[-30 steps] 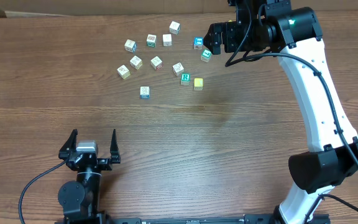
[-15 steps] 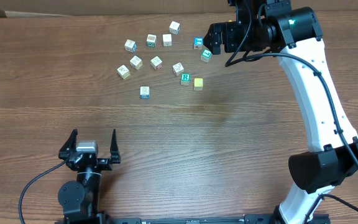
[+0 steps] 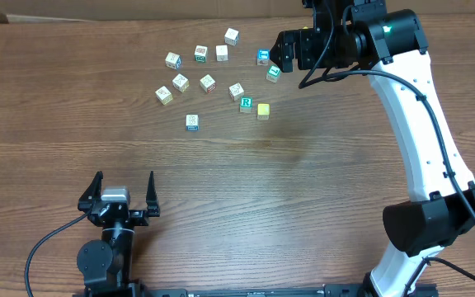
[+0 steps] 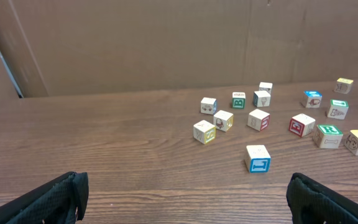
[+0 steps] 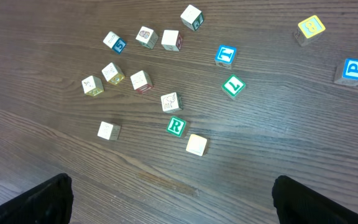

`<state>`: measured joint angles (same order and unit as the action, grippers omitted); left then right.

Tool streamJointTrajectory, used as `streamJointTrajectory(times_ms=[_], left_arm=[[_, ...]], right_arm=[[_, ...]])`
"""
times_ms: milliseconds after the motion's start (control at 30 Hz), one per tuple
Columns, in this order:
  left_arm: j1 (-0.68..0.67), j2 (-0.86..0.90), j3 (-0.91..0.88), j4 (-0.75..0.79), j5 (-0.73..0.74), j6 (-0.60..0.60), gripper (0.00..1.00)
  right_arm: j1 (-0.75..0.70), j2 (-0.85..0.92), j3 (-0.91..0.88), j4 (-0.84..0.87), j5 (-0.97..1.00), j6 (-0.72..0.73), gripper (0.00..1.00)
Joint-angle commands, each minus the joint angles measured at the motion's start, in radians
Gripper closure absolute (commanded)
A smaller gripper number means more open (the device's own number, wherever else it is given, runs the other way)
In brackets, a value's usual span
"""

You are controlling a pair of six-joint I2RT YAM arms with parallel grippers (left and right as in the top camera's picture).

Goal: Form a tower
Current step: 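Raise the right arm and move it over the block cluster, then lower the right gripper and grasp the white green-R elephant block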

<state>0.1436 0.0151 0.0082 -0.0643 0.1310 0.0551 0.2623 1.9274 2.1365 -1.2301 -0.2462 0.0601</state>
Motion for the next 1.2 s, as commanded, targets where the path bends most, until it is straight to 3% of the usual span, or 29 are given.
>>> streamJointTrajectory(times_ms=[0, 467, 600, 633, 667, 767, 800, 1133, 1167], left_arm=[[-0.007, -0.009, -0.003, -0.003, -0.003, -0.01, 0.0], [-0.007, -0.009, -0.003, -0.003, -0.003, -0.01, 0.01], [-0.007, -0.009, -0.003, -0.003, -0.003, -0.01, 0.0], [-0.007, -0.009, -0.003, -0.003, -0.003, -0.01, 0.0], [-0.007, -0.009, -0.003, -0.003, -0.003, -0.01, 0.0], [-0.007, -0.009, -0.003, -0.003, -0.003, -0.01, 0.0], [-0.007, -0.009, -0.003, -0.002, -0.003, -0.01, 0.0], [-0.007, -0.009, -0.003, -0.003, -0.003, -0.01, 0.0], [-0.007, -0.009, -0.003, -0.003, -0.003, -0.01, 0.0]], right_arm=[[0.0, 0.006, 0.029, 0.002, 0.01, 0.002, 0.0], [0.0, 0.006, 0.029, 0.012, 0.007, 0.002, 0.0], [0.0, 0.006, 0.029, 0.133, 0.005, 0.004, 0.0], [0.0, 0.006, 0.029, 0.167, 0.003, 0.038, 0.06], [0.0, 0.006, 0.03, 0.186, 0.021, 0.056, 0.22], [0.011, 0.006, 0.031, 0.226, 0.135, 0.121, 0.72], [0.023, 0.009, 0.031, 0.253, 0.159, 0.138, 0.94], [0.153, 0.128, 0.03, 0.329, 0.305, 0.119, 0.97], [0.167, 0.172, 0.03, 0.333, 0.305, 0.111, 0.91]])
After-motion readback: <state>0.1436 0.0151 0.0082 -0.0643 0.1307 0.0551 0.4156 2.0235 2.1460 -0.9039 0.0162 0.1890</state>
